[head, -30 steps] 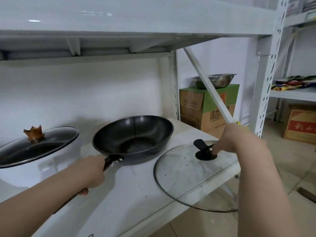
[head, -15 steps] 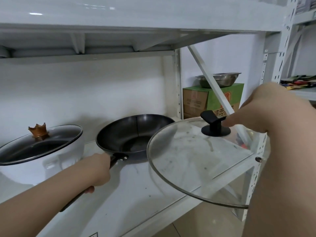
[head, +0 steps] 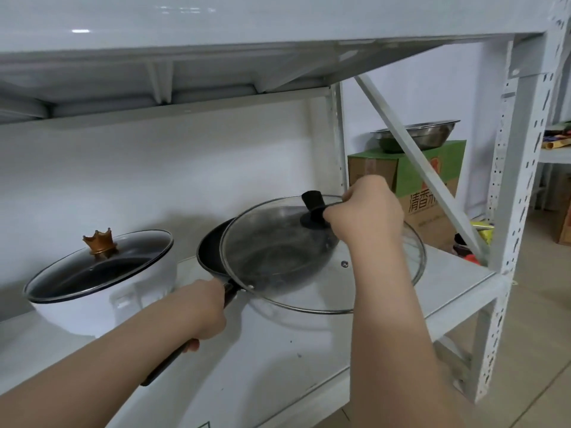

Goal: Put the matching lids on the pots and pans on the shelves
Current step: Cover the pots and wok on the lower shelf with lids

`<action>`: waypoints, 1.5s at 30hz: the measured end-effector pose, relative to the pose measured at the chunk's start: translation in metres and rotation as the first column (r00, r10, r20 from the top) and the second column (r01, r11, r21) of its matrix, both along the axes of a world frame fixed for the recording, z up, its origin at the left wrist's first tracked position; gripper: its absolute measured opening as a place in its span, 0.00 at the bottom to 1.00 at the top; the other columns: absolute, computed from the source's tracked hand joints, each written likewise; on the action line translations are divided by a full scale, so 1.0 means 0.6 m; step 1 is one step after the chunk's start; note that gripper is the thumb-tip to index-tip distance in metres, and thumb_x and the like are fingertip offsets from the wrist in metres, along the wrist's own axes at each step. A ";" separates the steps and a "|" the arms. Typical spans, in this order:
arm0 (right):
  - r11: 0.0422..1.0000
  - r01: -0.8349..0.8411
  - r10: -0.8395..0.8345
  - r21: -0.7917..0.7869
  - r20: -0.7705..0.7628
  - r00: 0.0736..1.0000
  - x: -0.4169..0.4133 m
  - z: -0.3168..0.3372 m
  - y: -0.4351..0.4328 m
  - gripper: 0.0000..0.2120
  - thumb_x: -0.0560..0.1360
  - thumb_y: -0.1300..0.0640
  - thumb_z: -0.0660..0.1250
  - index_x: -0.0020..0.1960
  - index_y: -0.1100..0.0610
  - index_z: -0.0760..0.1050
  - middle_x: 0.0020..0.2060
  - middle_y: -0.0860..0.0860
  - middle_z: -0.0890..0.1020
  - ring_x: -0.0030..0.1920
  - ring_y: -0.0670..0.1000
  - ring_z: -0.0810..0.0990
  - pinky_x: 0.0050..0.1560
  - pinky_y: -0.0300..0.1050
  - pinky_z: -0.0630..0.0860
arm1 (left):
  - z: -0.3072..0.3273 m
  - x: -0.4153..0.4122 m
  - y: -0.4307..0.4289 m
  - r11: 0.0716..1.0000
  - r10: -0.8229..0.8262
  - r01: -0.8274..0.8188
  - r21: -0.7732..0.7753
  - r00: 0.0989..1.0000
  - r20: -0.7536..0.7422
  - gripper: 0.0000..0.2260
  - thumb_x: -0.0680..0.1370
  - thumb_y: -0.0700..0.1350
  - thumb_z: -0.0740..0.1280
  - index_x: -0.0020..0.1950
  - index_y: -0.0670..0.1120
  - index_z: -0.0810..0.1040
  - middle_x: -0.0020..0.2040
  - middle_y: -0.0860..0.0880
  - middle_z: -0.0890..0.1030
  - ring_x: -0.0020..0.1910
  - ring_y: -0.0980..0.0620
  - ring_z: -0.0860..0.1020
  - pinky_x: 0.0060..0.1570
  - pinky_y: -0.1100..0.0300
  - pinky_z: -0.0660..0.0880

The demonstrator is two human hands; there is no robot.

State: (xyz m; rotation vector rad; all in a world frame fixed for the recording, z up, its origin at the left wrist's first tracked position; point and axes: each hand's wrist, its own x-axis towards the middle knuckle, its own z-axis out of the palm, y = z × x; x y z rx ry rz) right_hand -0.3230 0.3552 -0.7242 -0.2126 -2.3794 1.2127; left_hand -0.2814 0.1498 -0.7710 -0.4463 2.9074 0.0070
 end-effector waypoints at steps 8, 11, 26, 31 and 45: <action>0.993 -0.061 0.064 0.103 -0.027 0.998 -0.047 -0.041 -0.067 0.07 0.73 0.60 0.69 0.48 0.61 0.76 0.46 0.59 0.82 0.48 0.60 0.80 0.40 0.43 0.69 | -0.005 0.000 -0.019 0.999 -0.035 0.035 -0.001 0.999 0.022 0.09 0.75 0.36 0.57 0.54 0.45 0.63 0.37 0.44 0.72 0.23 0.50 0.74 0.24 0.60 0.74; 0.993 -0.057 0.063 0.101 -0.061 0.996 -0.064 -0.048 -0.078 0.10 0.73 0.58 0.70 0.52 0.62 0.77 0.48 0.59 0.82 0.51 0.61 0.80 0.46 0.48 0.76 | -0.002 -0.002 -0.021 0.998 -0.056 0.056 -0.002 0.998 0.020 0.10 0.75 0.36 0.58 0.55 0.44 0.66 0.38 0.45 0.71 0.23 0.50 0.74 0.23 0.59 0.73; 0.870 -0.492 0.481 0.038 -0.294 0.826 -0.082 -0.101 -0.173 0.22 0.79 0.61 0.62 0.71 0.60 0.62 0.69 0.55 0.61 0.40 0.42 0.69 0.51 0.23 0.57 | -0.001 -0.004 -0.025 0.998 -0.058 0.059 -0.003 0.997 0.040 0.07 0.75 0.36 0.58 0.51 0.43 0.67 0.37 0.46 0.72 0.22 0.50 0.74 0.24 0.59 0.73; 0.816 -0.577 0.561 -0.027 -0.204 0.802 -0.101 -0.101 -0.174 0.25 0.81 0.61 0.58 0.74 0.57 0.53 0.66 0.50 0.59 0.40 0.39 0.72 0.51 0.31 0.63 | 0.003 -0.004 -0.024 0.997 -0.072 0.073 -0.010 0.996 0.061 0.10 0.75 0.35 0.58 0.56 0.40 0.70 0.35 0.46 0.71 0.22 0.50 0.74 0.27 0.58 0.76; 0.904 -0.348 0.376 0.248 -0.076 0.923 -0.087 -0.121 -0.167 0.33 0.76 0.52 0.63 0.76 0.50 0.50 0.77 0.53 0.49 0.76 0.56 0.52 0.73 0.64 0.53 | 0.013 -0.005 -0.021 0.996 -0.005 -0.004 0.091 0.995 0.096 0.14 0.78 0.41 0.60 0.61 0.37 0.70 0.45 0.40 0.78 0.25 0.47 0.76 0.32 0.55 0.78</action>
